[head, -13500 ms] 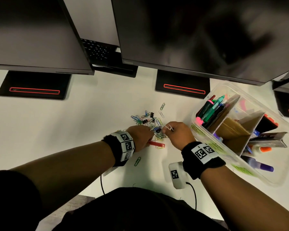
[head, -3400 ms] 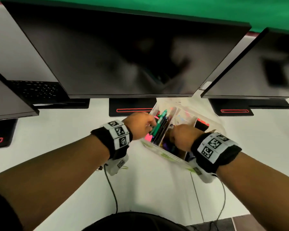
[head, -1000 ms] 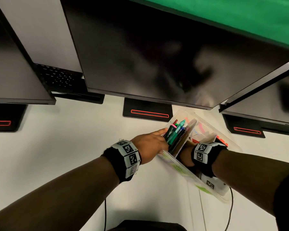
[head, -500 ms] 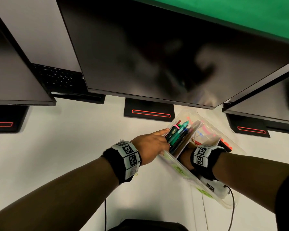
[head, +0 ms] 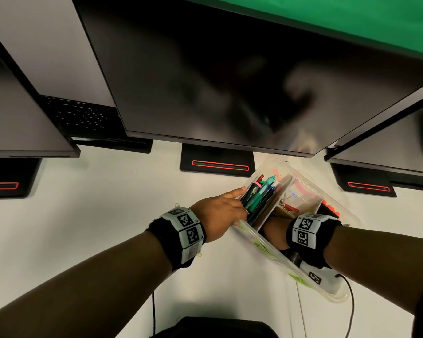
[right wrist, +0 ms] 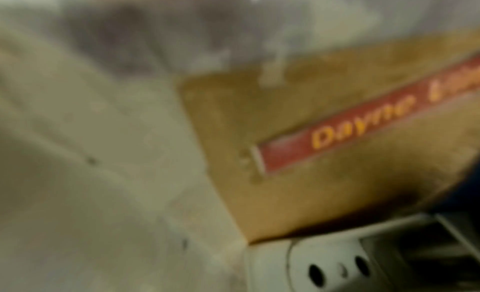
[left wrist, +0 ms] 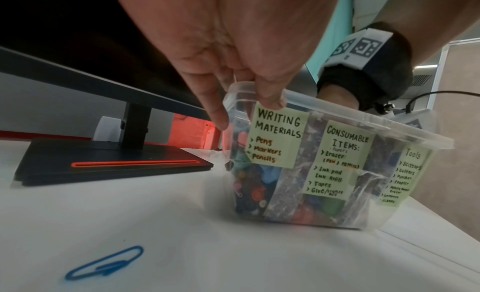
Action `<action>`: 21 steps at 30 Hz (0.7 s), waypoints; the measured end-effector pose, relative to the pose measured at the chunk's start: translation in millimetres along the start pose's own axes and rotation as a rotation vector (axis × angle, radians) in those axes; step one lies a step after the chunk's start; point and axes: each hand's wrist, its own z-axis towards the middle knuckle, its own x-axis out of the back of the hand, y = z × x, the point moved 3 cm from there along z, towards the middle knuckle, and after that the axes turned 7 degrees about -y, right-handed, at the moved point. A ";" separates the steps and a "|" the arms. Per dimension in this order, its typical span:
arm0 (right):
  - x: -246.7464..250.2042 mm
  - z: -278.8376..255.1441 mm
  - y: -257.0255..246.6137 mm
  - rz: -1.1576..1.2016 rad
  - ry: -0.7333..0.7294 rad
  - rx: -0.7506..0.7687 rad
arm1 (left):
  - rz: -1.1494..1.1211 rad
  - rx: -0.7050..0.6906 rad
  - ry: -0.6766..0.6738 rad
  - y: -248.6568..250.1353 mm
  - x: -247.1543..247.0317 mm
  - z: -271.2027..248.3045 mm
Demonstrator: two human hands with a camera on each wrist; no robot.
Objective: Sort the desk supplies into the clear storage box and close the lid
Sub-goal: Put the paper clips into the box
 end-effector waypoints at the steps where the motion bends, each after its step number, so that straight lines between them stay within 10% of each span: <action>1: -5.4 4.8 0.5 -0.020 -0.031 0.009 | 0.006 0.000 0.003 -0.7 -0.6 -0.3; 21: -6.7 8.9 9.6 0.092 -0.101 -0.002 | -0.026 0.022 0.004 -1.1 -5.6 0.4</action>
